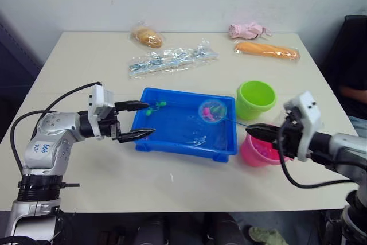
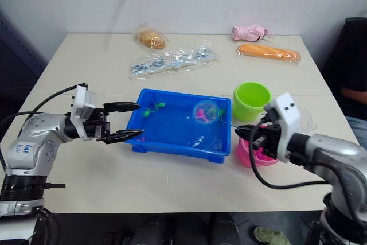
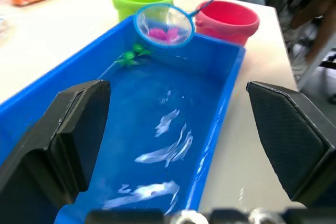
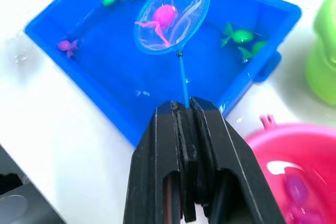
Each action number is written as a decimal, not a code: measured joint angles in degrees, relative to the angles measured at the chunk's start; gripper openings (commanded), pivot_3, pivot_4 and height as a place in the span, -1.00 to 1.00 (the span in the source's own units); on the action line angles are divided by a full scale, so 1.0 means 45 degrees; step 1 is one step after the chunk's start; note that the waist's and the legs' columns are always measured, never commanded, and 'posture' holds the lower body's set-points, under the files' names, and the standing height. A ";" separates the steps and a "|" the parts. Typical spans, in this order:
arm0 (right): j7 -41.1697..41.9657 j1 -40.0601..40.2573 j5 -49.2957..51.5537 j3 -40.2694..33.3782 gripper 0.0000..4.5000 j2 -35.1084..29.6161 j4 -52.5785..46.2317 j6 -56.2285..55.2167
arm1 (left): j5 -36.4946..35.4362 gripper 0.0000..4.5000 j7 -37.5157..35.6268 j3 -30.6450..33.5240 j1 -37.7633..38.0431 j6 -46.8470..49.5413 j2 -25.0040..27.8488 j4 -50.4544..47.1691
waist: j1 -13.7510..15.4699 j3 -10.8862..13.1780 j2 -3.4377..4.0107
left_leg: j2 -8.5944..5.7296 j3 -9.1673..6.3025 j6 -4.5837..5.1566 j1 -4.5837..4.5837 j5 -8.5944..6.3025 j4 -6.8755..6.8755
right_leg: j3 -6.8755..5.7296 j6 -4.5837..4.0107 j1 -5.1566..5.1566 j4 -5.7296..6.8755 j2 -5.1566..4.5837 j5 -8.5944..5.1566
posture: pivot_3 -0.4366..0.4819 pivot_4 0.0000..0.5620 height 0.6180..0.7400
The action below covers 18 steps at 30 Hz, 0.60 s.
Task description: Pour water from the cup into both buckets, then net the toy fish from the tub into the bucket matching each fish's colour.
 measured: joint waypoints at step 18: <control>0.0801 0.7890 0.2620 -0.8449 -1.00 0.0068 -0.1435 -0.3091 | -0.0120 0.99 -0.0562 -0.2398 -0.1472 -0.0065 -0.2712 0.0182 | 0.0283 -0.0017 -0.0025 | -0.0066 0.0006 0.0009 0.0047 0.0016 0.0016 | 0.0051 0.0022 0.0038 0.0013 0.0004 0.0012 | -0.05 -0.47 1.00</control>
